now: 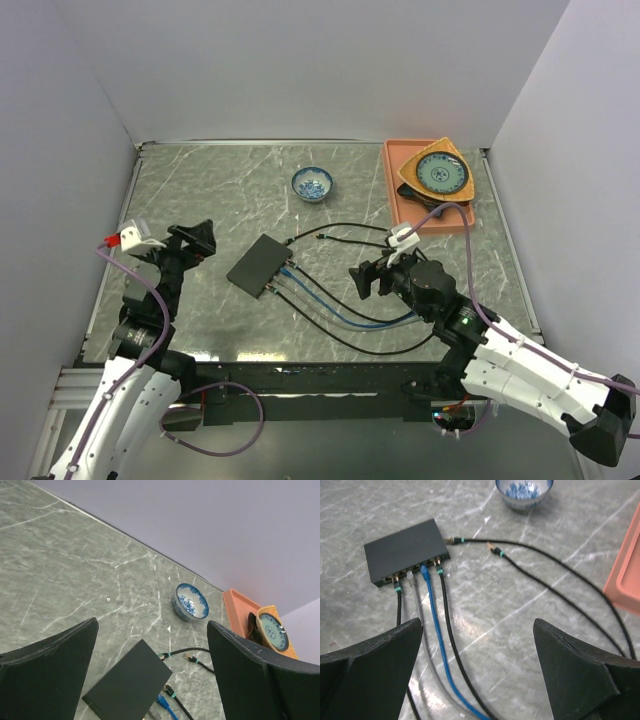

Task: Insert the plug into the switch port

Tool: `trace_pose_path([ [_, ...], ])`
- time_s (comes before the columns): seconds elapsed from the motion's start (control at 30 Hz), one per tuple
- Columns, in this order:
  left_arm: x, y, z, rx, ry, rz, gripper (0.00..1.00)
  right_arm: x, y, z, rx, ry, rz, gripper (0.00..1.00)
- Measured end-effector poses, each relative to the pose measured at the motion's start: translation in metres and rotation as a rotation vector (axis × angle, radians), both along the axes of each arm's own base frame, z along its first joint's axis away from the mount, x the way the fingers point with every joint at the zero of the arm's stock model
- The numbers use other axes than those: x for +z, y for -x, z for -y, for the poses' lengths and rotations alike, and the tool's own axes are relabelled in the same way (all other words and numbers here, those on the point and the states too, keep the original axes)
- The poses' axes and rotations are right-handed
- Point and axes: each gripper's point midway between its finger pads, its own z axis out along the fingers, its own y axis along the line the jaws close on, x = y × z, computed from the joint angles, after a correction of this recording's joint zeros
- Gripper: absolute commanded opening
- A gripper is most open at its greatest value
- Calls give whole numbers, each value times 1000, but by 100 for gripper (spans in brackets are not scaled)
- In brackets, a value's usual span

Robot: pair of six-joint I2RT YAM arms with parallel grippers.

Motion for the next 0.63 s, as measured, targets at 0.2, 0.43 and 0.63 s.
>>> trace_pose_path([
  [0.2, -8, -4, 0, 0, -28, -11, 96, -8, -9, -6, 24, 70, 39, 99],
  [0.43, -20, -10, 1, 5, -49, -54, 96, -7, -26, 2, -87, 126, 8, 99],
  [0.63, -18, -15, 1, 7, -72, -40, 96, 10, -42, 21, -231, 111, 95, 99],
])
